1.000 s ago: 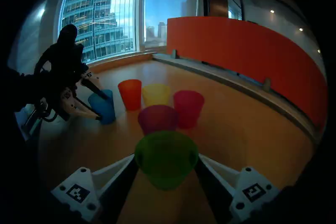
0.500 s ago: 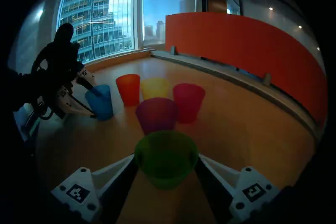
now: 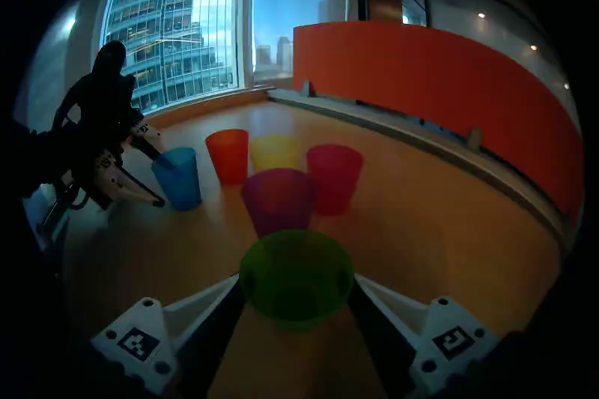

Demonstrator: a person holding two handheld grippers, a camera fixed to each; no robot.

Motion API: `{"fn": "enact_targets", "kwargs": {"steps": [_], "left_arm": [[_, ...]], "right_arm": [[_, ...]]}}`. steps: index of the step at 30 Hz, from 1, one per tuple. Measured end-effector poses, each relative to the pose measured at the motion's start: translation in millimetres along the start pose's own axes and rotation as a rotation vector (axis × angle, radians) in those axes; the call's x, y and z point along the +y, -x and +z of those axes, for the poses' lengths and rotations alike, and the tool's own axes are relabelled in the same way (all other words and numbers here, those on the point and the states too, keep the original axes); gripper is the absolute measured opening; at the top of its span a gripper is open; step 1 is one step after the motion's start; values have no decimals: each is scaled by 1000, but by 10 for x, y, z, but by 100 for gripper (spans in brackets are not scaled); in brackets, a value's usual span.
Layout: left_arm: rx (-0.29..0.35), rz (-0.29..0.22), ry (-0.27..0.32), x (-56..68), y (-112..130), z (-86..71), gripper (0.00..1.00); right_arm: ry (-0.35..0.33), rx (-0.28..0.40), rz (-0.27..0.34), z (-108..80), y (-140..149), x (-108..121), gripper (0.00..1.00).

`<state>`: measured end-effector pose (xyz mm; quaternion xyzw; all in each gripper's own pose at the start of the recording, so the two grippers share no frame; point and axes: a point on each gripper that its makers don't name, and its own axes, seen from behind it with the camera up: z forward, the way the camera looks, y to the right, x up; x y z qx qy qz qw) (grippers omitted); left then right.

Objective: Pour water

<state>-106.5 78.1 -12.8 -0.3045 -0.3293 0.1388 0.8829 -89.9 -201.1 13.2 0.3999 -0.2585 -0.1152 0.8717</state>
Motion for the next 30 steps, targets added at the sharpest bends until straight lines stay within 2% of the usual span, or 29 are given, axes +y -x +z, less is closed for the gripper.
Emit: {"fn": "enact_targets", "kwargs": {"steps": [5, 14, 21, 30], "left_arm": [[0, 0, -4, 11, 3, -23, 87], [18, -22, -17, -12, 0, -118, 87], [29, -48, -31, -17, 37, -201, 87], [51, -70, -73, -61, 104, -371, 87]], "right_arm": [[15, 1, 6, 9, 13, 22, 100], [30, -3, 13, -84, 55, 23, 100], [67, -3, 14, -247, 130, 42, 100], [112, 22, 57, -532, 183, 87, 100]]}}
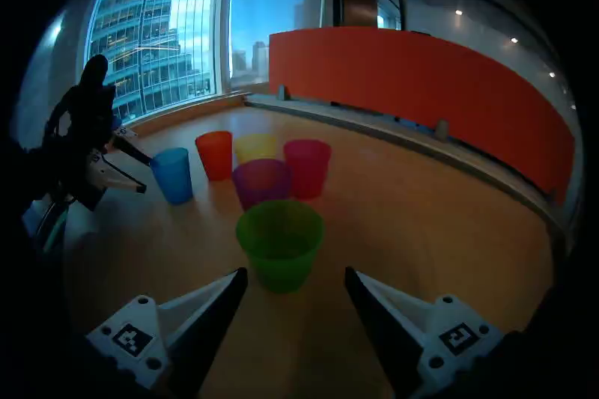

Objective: Pour water

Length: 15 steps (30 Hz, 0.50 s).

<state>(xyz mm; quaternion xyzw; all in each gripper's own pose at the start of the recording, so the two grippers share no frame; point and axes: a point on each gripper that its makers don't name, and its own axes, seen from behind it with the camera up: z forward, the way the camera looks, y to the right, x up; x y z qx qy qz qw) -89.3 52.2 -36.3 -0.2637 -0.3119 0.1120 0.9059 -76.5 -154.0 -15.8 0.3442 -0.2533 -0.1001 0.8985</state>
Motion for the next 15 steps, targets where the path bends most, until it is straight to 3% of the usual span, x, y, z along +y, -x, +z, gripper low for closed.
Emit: {"fn": "enact_targets", "kwargs": {"steps": [15], "left_arm": [[85, -11, -96, -82, -84, -230, 87]], "right_arm": [[105, 55, 58, -353, 0, 121, 100]]}}
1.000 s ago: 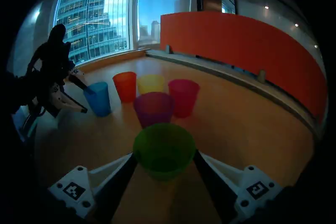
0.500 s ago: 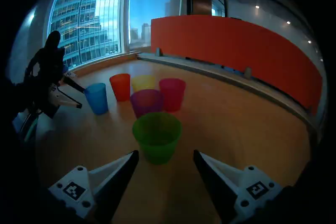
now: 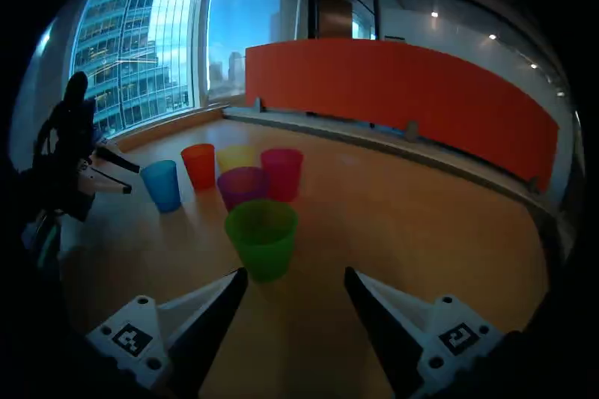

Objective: Pour water

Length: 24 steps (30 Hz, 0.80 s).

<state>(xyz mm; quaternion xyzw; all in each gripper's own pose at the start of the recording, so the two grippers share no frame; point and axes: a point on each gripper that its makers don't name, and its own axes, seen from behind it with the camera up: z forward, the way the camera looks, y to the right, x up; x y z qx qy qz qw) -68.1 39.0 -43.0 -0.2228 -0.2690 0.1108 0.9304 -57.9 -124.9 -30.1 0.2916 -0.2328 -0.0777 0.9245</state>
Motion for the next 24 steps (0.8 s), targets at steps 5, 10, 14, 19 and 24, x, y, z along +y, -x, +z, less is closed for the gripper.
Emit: {"fn": "enact_targets", "kwargs": {"steps": [5, 10, 14, 19, 24], "left_arm": [[57, -15, -61, -101, -102, -55, 87], [126, -56, -118, -223, -227, -119, 87], [188, -92, -166, -329, -341, -196, 87], [263, -118, -230, -440, -466, -296, 87], [322, -129, -272, -494, -575, -388, 87]], "right_arm": [[63, 51, 46, -117, -97, 142, 100], [136, 108, 87, -245, -207, 307, 100], [214, 160, 105, -340, -320, 475, 100], [309, 237, 134, -472, -490, 688, 100], [371, 297, 152, -574, -572, 818, 100]]}}
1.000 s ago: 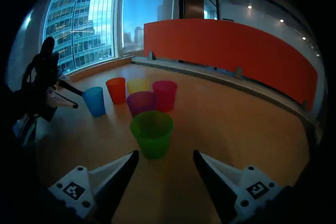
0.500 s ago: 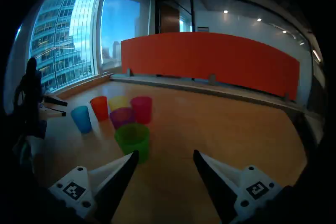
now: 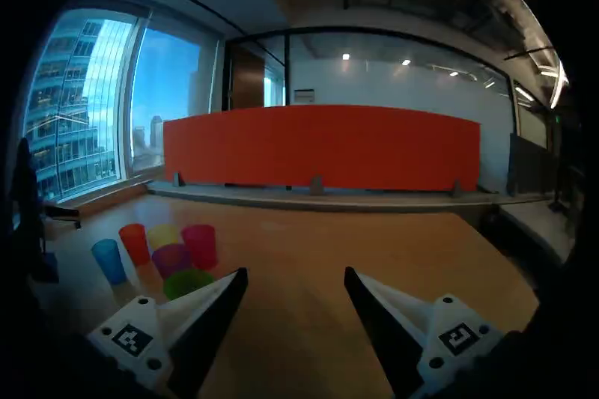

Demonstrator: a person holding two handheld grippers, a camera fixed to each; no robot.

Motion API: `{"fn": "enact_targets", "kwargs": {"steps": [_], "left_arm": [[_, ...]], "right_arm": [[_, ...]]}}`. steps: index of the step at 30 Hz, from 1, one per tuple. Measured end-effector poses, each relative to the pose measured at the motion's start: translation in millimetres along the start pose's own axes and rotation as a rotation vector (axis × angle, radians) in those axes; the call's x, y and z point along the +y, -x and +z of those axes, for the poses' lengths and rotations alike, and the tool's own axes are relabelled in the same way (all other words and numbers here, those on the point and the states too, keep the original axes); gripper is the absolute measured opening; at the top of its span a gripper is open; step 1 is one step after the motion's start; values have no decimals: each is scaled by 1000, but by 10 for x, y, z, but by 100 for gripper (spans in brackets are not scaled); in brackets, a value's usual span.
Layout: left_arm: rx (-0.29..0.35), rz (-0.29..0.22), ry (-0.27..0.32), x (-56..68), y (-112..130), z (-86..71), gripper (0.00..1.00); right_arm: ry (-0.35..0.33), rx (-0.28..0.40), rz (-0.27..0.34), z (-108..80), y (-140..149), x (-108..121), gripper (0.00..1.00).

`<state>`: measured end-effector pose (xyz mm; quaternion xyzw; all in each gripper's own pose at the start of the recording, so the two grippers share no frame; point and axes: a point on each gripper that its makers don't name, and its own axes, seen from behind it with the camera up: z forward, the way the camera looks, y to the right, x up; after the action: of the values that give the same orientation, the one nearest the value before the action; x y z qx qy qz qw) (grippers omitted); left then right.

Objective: Pour water

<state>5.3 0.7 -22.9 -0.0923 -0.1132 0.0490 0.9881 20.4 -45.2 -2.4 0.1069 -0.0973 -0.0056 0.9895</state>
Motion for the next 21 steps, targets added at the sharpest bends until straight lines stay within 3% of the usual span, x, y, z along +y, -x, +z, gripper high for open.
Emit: {"fn": "enact_targets", "kwargs": {"steps": [9, 21], "left_arm": [[94, -29, -45, -68, -228, -75, 87], [207, -67, -82, -155, -496, -149, 87]], "right_arm": [[68, 99, 42, -65, -195, 108, 100], [177, 212, 11, -228, -402, 276, 100]]}}
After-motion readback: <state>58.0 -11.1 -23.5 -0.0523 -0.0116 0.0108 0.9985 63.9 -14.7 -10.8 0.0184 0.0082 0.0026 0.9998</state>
